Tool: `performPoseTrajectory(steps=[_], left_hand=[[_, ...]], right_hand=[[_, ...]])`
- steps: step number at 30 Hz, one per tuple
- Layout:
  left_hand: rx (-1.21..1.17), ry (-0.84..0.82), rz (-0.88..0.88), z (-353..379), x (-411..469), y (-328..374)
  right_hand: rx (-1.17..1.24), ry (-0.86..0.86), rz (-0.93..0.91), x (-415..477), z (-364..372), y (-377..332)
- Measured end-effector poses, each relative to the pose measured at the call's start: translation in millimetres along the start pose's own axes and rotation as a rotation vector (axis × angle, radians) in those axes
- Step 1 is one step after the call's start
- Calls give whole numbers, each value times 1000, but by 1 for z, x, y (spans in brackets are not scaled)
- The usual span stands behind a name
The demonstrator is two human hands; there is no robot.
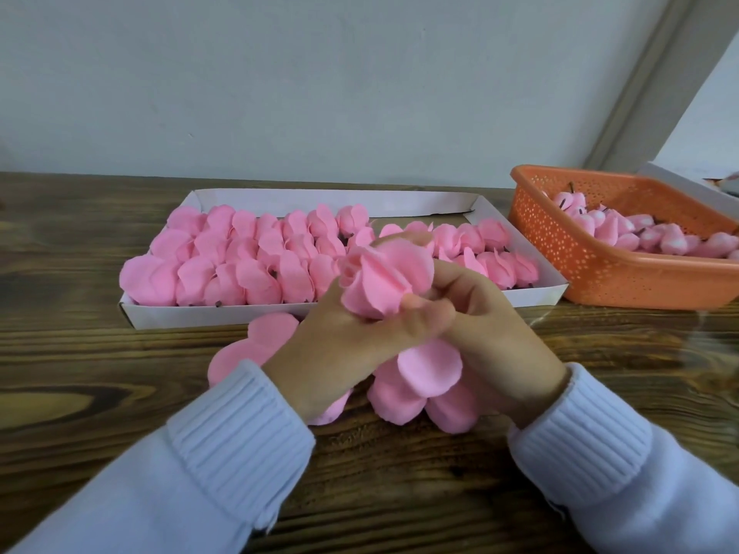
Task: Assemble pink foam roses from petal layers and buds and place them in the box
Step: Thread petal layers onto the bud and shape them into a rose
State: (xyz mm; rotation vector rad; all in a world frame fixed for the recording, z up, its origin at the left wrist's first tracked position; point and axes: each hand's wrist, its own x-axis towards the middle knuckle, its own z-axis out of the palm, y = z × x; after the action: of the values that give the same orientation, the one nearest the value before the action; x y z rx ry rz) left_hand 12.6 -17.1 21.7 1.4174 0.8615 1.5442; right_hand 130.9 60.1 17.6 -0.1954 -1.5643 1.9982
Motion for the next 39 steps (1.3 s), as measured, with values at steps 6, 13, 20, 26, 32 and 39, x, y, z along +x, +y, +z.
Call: performPoseTrajectory(steps=[6, 13, 20, 26, 32, 39], left_hand=[[-75, -301, -40, -1, 3, 11], [12, -3, -100, -6, -2, -3], [47, 140, -35, -5, 2, -6], [54, 299, -60, -11, 3, -13], [60, 371, -75, -9, 2, -13], [154, 261, -72, -4, 0, -9]], right_hand=[[-26, -86, 70, -1, -7, -9], [-58, -120, 112, -1, -6, -6], [-116, 30, 117, 3, -10, -9], [-224, 323, 78, 4, -17, -4], [-481, 404, -215, 0, -9, -5], [-723, 453, -475, -5, 2, -7]])
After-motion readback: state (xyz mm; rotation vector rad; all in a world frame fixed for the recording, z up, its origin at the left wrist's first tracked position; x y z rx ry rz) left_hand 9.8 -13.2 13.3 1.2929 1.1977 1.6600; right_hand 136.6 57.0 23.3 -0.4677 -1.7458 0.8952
